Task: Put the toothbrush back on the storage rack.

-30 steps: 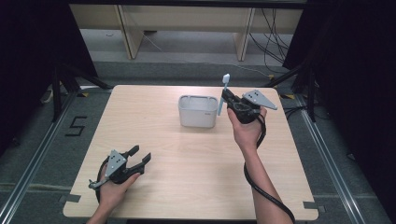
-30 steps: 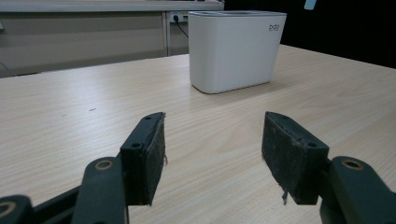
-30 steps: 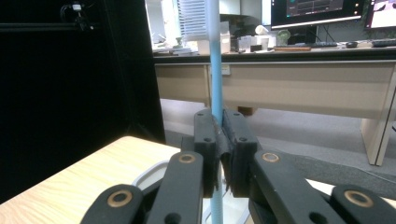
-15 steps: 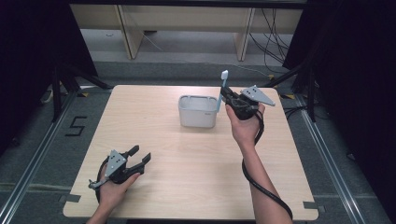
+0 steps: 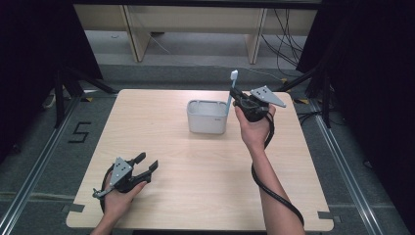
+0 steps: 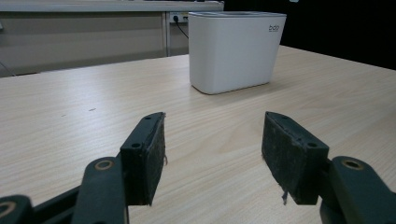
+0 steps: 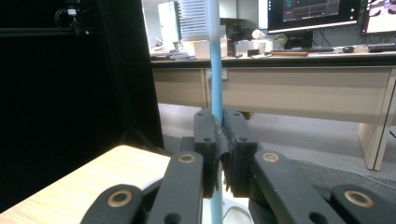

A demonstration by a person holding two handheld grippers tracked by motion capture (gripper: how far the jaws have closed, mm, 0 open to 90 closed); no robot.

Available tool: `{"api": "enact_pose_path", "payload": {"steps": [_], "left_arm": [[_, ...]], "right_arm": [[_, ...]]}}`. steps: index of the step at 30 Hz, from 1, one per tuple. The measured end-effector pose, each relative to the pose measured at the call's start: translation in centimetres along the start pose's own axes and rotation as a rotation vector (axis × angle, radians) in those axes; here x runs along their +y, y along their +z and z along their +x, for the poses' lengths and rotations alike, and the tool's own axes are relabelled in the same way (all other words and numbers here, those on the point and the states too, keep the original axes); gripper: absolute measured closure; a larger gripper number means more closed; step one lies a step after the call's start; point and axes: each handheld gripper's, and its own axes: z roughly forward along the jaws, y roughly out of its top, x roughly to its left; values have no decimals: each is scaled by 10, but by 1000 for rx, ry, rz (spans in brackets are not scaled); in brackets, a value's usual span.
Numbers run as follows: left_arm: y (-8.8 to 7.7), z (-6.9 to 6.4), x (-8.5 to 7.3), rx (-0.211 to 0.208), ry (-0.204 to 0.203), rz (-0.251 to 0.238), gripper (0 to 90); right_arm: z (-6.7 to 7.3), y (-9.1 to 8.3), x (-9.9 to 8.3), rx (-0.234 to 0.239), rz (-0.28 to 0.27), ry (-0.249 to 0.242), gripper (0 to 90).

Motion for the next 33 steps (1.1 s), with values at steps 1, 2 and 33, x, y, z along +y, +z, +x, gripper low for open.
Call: {"api": "enact_pose_path", "payload": {"steps": [1, 2, 33], "left_arm": [[0, 0, 0, 0, 0, 0, 392], [0, 0, 0, 0, 0, -1, 392], [-2, 0, 1, 4, -3, 14, 392]], "right_arm": [[0, 1, 0, 7, 4, 4, 855], [-1, 2, 1, 3, 2, -5, 855], [-7, 22, -1, -31, 9, -10, 854]]}}
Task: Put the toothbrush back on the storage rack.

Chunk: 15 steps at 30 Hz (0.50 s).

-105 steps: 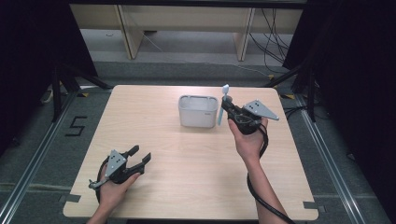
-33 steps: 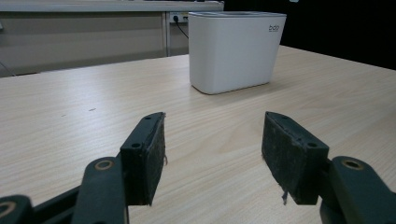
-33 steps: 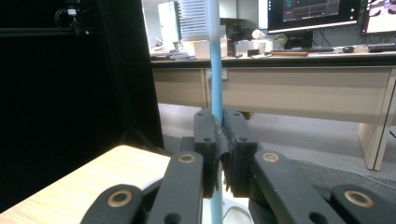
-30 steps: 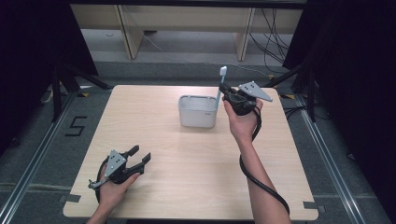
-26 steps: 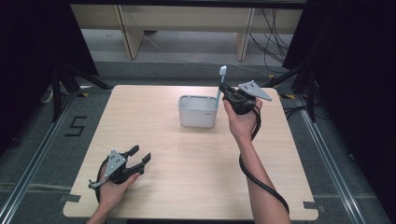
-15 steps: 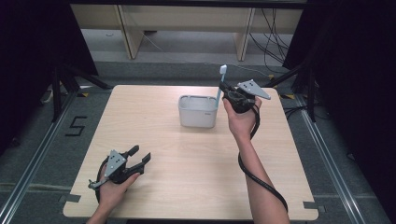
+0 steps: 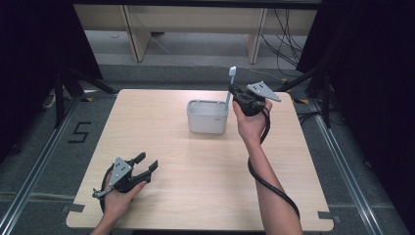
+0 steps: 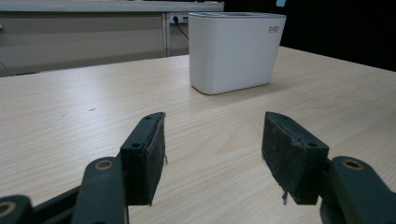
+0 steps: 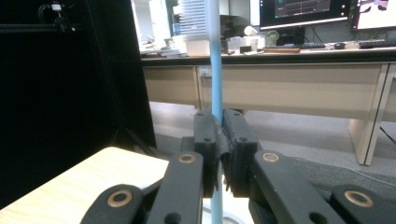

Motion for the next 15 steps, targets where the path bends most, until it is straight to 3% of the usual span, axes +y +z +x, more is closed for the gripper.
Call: {"api": "enact_pose_path", "payload": {"steps": [15], "left_arm": [[0, 0, 0, -2, -2, -1, 392]], "right_arm": [[1, 11, -5, -1, 18, 11, 855]]}}
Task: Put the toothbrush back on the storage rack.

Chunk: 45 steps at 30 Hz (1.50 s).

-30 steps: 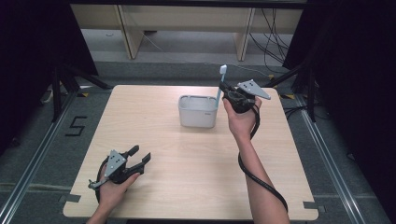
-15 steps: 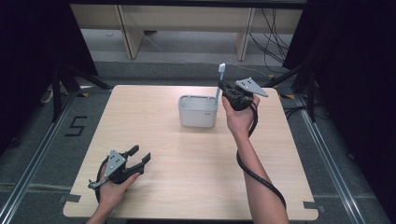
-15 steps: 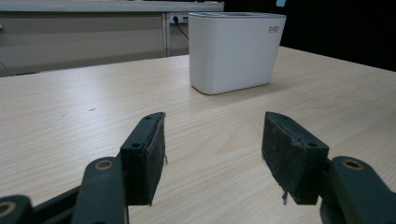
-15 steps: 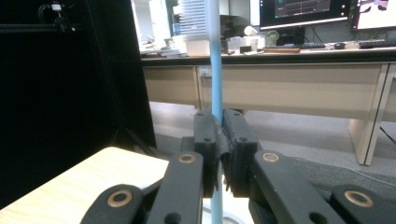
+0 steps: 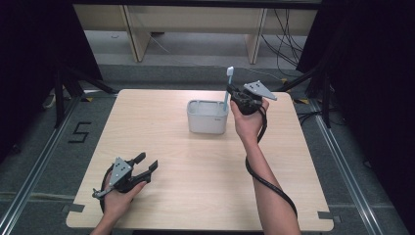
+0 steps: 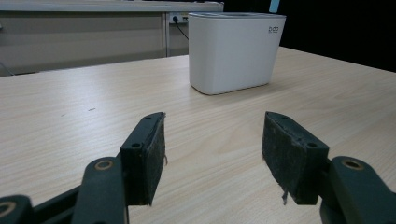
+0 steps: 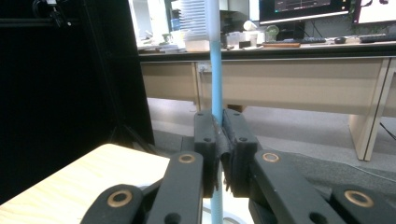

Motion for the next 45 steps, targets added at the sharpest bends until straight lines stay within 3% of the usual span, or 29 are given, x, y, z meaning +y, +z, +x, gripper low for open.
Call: {"api": "enact_pose_path", "payload": {"steps": [5, 45], "left_arm": [[0, 0, 0, -1, 0, -1, 392], [0, 0, 0, -3, -7, 0, 392]], "right_arm": [[-1, 2, -2, -22, 3, -8, 855], [-1, 16, -33, -29, 83, -12, 854]]}}
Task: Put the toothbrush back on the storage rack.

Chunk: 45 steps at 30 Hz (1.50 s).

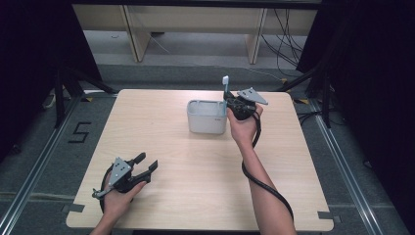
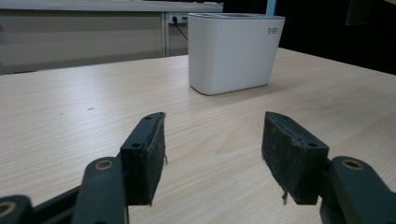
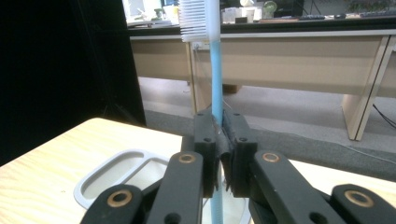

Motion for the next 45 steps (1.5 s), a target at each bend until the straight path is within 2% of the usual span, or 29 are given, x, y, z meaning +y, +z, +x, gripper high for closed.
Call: {"api": "enact_pose_path", "payload": {"steps": [2, 3, 9, 13, 15, 18, 19, 22, 23, 25, 26, 28, 30, 31, 33, 35, 37, 39, 40, 41, 45], "left_arm": [[0, 0, 0, 0, 0, 1, 392], [0, 0, 0, 0, 0, 1, 392], [0, 0, 0, -1, 0, 1, 392], [0, 0, 0, -1, -1, 0, 392], [0, 0, 0, -1, -2, 1, 392], [0, 0, 0, -1, -1, 1, 392], [0, 0, 0, -1, 0, 1, 392], [0, 0, 0, -1, 1, 0, 392], [0, 0, 0, -1, 1, 0, 392], [0, 0, 0, -1, 1, 0, 392], [0, 0, 0, -2, 1, 0, 392], [0, 0, 0, -1, -1, 1, 392], [0, 0, 0, -1, -1, 1, 392], [0, 0, 0, -1, -1, 1, 392], [0, 0, 0, -2, -1, 1, 392], [0, 0, 0, -2, 0, 0, 392], [0, 0, 0, -2, 1, 1, 392], [0, 0, 0, -2, 2, 2, 392], [0, 0, 0, -2, 2, 2, 392], [0, 0, 0, -2, 2, 2, 392], [0, 0, 0, -2, 2, 1, 392]], "right_arm": [[0, 0, -2, -9, 11, 7, 854], [-1, 0, -2, -3, 9, -9, 854], [0, 1, -7, -7, 18, 10, 854], [-1, 1, -9, -9, 22, -10, 854], [0, 1, -10, -4, 32, 13, 854], [-1, 1, -12, -4, 33, -6, 854], [0, 1, -13, -10, 31, 11, 854], [-1, 1, -15, -1, 38, 8, 854], [-2, 1, -16, -1, 34, -8, 854], [-1, 1, -17, 0, 43, 8, 854], [-2, 1, -18, 1, 39, -11, 854], [-1, 1, -20, -3, 43, 11, 853], [-3, 2, -22, 4, 45, -9, 853], [-1, 1, -23, 2, 55, 20, 853], [-2, 1, -24, -6, 49, -2, 854], [-1, 0, -26, 6, 57, 12, 853], [-2, 0, -28, -3, 58, 18, 853], [-4, 0, -29, 7, 58, -7, 853], [-1, -2, -30, -5, 67, 37, 853], [-4, -1, -30, -1, 58, -4, 852], [-4, -1, -33, 6, 68, 6, 852]]}}
